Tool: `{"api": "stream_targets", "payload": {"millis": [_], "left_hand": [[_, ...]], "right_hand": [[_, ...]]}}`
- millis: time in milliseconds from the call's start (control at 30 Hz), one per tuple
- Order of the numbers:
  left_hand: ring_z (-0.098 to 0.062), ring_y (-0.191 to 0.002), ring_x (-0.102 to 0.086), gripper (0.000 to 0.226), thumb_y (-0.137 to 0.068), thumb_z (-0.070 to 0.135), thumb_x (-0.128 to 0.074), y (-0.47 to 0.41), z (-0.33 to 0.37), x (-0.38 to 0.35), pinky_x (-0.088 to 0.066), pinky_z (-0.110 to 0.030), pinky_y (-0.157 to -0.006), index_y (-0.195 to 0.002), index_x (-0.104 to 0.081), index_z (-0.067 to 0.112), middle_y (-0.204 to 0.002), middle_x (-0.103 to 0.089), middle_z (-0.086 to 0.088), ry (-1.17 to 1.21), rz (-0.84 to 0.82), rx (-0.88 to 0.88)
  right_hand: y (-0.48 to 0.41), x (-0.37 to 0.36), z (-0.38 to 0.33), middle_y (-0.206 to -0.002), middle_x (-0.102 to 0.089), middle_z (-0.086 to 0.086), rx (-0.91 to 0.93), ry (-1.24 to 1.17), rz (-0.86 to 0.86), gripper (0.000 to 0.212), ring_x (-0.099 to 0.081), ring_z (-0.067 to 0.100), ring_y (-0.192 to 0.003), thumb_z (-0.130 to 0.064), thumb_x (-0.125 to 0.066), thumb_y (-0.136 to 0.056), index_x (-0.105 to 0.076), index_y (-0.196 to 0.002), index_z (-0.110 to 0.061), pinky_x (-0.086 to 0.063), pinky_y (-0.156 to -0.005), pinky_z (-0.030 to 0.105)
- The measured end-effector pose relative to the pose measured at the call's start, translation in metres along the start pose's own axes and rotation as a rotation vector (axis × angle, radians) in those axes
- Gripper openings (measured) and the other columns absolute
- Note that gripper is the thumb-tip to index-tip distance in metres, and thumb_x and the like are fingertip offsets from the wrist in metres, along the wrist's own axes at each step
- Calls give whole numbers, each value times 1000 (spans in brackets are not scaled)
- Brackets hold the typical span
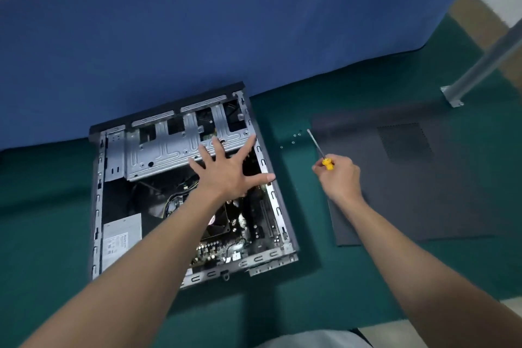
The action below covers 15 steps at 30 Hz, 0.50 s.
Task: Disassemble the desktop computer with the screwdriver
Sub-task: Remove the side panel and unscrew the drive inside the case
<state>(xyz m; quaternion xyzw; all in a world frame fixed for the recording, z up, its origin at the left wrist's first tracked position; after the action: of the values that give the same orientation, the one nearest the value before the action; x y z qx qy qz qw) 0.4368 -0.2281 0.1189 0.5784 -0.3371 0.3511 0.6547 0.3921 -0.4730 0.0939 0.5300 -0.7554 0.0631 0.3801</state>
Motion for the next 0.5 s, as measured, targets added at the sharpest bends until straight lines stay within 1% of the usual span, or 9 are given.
{"api": "stream_targets", "payload": {"millis": [67, 133, 200, 300, 367, 500], "left_hand": [[-53, -138, 19, 106, -46, 98, -27, -4, 0, 3, 6, -71, -105, -134, 23, 65, -155, 22, -23, 8, -32, 0], [-53, -138, 20, 105, -50, 96, -32, -3, 0, 5, 5, -70, -106, -134, 21, 65, -155, 21, -24, 20, -36, -4], [-53, -138, 20, 103, -52, 95, -34, -3, -1, 5, 5, -70, -106, -135, 19, 65, -155, 19, -25, 27, -32, -14], [-52, -138, 19, 101, -53, 94, -36, -5, -2, 4, 4, -70, -106, -134, 18, 67, -155, 19, -24, 28, -43, -7], [-52, -138, 19, 101, -51, 95, -34, -7, -3, 4, 3, -70, -106, -133, 18, 68, -155, 19, -24, 18, -48, -2], [-53, -138, 20, 98, -52, 95, -31, -6, -3, 3, 2, -71, -106, -131, 21, 69, -155, 20, -25, 22, -33, -10]], "right_hand": [[-27, -18, -4, -80, -66, 11, 17, 69, -28, 12, -58, 33, -80, -20, -62, -87, -67, -80, -11, -50, -65, 36], [-50, -37, -10, -83, -65, 9, 26, 141, -49, 12, -58, 33, -81, -22, -61, -87, -66, -81, -13, -49, -65, 34], [-68, -54, -15, -86, -65, 9, 35, 200, -54, 12, -58, 34, -80, -22, -59, -88, -65, -80, -15, -50, -66, 35], [-85, -77, -23, -90, -65, 11, 90, 299, -42, 10, -60, 36, -81, -20, -57, -88, -64, -81, -16, -43, -64, 33], [-91, -89, -26, -92, -65, 14, 113, 349, -24, 10, -60, 39, -84, -18, -55, -86, -63, -82, -14, -39, -65, 34], [-98, -106, -19, -97, -65, 18, 95, 421, -40, 13, -61, 42, -89, -18, -53, -87, -64, -88, -10, -45, -71, 39]]}}
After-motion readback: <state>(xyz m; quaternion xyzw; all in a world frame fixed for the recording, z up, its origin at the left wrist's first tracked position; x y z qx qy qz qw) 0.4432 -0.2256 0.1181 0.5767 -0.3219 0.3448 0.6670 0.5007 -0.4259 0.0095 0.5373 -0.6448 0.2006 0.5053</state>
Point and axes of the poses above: each hand's wrist, its own y-axis away from the middle knuckle, its own x-axis out of the back of the hand, z = x × y, the point moved 8 cm from there along -y, towards the middle knuckle
